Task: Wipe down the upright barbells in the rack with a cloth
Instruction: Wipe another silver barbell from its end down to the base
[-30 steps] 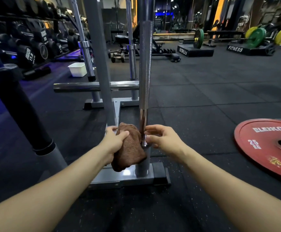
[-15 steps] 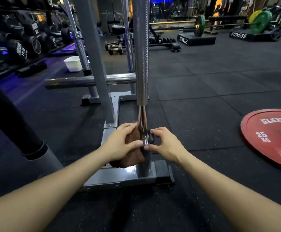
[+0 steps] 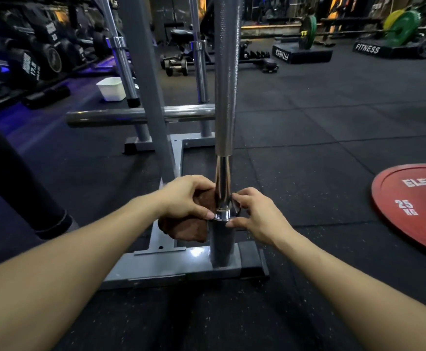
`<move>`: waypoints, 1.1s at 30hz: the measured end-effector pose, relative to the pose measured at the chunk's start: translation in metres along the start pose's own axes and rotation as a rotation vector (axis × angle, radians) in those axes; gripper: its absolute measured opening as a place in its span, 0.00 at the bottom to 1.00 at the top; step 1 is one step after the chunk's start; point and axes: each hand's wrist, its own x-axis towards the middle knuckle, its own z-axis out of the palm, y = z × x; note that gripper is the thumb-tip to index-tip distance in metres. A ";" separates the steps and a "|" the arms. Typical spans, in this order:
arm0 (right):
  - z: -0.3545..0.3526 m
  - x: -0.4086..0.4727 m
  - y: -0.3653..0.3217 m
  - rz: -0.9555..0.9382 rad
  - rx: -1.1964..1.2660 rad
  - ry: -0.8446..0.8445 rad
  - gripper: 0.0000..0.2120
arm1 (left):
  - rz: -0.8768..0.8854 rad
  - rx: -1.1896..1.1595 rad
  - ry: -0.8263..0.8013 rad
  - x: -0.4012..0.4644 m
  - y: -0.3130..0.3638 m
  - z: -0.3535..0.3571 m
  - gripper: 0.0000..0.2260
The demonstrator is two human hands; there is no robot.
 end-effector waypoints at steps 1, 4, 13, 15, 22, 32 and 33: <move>0.000 0.000 0.000 -0.002 -0.010 0.003 0.27 | 0.004 0.026 0.021 -0.004 0.000 0.002 0.20; 0.002 0.000 -0.001 -0.002 -0.008 -0.002 0.27 | -0.008 0.075 0.038 -0.019 -0.005 0.003 0.26; 0.005 0.005 0.003 0.030 0.025 0.003 0.28 | -0.080 0.123 0.005 -0.005 0.018 0.000 0.20; 0.005 0.004 0.004 0.046 0.029 -0.002 0.29 | -0.109 0.122 0.050 -0.010 0.018 0.007 0.24; 0.004 0.001 0.000 0.069 0.017 -0.016 0.30 | -0.104 0.082 0.139 -0.043 0.017 0.024 0.23; 0.001 -0.003 -0.004 0.044 -0.030 -0.032 0.24 | -0.035 0.221 0.117 -0.049 0.026 0.043 0.27; 0.001 -0.004 -0.005 0.049 -0.032 -0.040 0.25 | -0.044 0.252 0.120 -0.050 0.026 0.042 0.27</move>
